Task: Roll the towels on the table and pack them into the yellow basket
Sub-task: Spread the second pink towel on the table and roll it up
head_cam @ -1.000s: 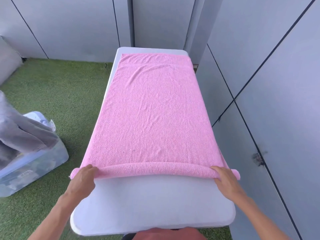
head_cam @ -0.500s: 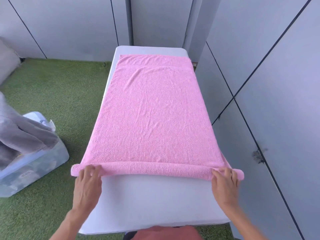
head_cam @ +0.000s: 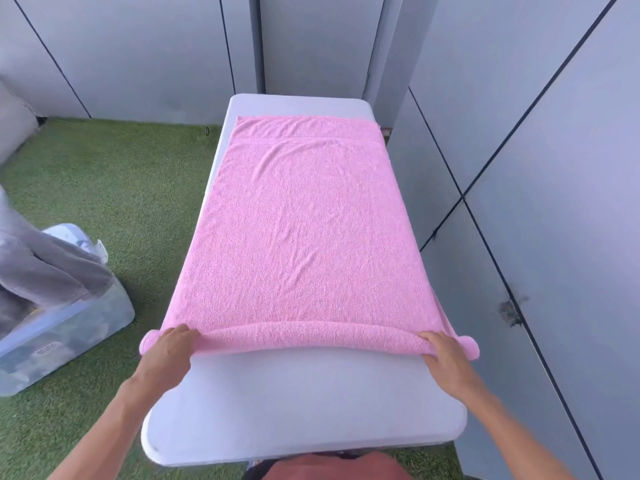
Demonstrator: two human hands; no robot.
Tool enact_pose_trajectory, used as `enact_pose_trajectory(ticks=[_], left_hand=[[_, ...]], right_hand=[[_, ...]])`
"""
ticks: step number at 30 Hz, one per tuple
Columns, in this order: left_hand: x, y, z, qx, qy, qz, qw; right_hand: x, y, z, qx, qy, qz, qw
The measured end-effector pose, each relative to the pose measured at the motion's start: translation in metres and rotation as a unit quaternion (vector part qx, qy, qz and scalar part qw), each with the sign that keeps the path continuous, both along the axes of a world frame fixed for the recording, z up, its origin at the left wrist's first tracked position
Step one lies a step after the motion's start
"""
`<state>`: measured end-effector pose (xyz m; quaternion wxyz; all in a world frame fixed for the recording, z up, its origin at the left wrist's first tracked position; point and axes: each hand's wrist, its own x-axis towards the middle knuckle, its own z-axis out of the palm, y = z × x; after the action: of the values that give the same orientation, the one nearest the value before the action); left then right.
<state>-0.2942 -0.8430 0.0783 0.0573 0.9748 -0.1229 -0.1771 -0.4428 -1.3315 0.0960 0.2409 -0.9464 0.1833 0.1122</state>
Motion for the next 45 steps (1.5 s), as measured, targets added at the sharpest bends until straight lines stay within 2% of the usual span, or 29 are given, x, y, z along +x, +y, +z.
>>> enact_pose_trajectory(ticks=[3,5,7,9,12,13,15,18,23,26,28,30,31,33,35,37,39,41,42,45], left_hand=[[0.003,0.001,0.016,0.031,0.106,-0.015,0.994],[0.016,0.003,0.023,-0.041,0.140,0.031,0.989],[0.025,0.001,0.026,-0.130,0.115,0.090,0.981],[0.023,-0.004,0.026,-0.153,0.016,0.119,0.981],[-0.004,-0.014,0.017,-0.080,-0.171,0.064,0.980],[-0.017,-0.016,0.013,-0.073,-0.204,0.040,0.975],[-0.040,-0.016,0.000,-0.071,-0.213,0.009,0.974],[-0.047,-0.013,-0.017,-0.052,-0.180,-0.034,0.982],[-0.011,-0.025,-0.008,-0.112,-0.106,0.013,0.988],[0.002,-0.017,-0.001,-0.089,-0.067,0.017,0.994],[0.005,-0.009,0.006,-0.048,-0.007,0.001,0.999],[0.005,-0.006,0.013,0.022,0.087,-0.018,0.996],[0.004,-0.006,0.016,0.028,0.121,-0.015,0.992],[0.006,-0.006,0.018,-0.027,0.148,0.030,0.988],[0.008,-0.005,0.016,-0.120,0.079,0.080,0.986],[0.004,-0.005,0.015,-0.140,-0.077,0.083,0.984],[-0.008,-0.008,0.009,-0.101,-0.186,0.033,0.977],[-0.027,-0.015,0.002,-0.108,-0.223,-0.002,0.969],[-0.036,-0.016,-0.006,-0.114,-0.233,-0.011,0.966],[-0.054,-0.012,-0.031,-0.092,-0.211,-0.048,0.972]], right_hand=[[-0.009,-0.017,0.011,0.147,0.066,-0.050,0.986],[-0.003,-0.026,0.018,0.231,0.097,-0.091,0.964],[0.008,-0.025,0.017,0.231,0.057,-0.129,0.963],[0.016,-0.013,0.012,0.117,-0.039,-0.147,0.981],[0.009,0.013,0.004,-0.116,-0.121,-0.110,0.980],[0.001,0.020,0.000,-0.160,-0.129,-0.089,0.975],[-0.016,0.028,-0.012,-0.182,-0.123,-0.035,0.975],[-0.020,0.022,-0.024,-0.155,-0.117,0.032,0.980],[0.016,0.008,-0.024,-0.098,-0.044,-0.001,0.994],[0.018,0.008,-0.011,-0.080,-0.024,0.008,0.996],[0.010,0.005,0.000,-0.063,0.004,0.050,0.997],[0.004,-0.004,0.010,-0.018,0.074,0.075,0.994],[0.003,-0.009,0.013,0.015,0.104,0.067,0.992],[0.006,-0.012,0.018,0.096,0.113,0.007,0.989],[0.013,-0.010,0.018,0.141,0.023,-0.085,0.986],[0.016,-0.003,0.011,0.066,-0.090,-0.119,0.987],[0.010,0.010,0.001,-0.065,-0.126,-0.095,0.985],[-0.004,0.026,-0.007,-0.188,-0.119,-0.056,0.973],[-0.012,0.033,-0.010,-0.219,-0.115,-0.040,0.968],[-0.029,0.038,-0.023,-0.219,-0.079,0.009,0.972]])
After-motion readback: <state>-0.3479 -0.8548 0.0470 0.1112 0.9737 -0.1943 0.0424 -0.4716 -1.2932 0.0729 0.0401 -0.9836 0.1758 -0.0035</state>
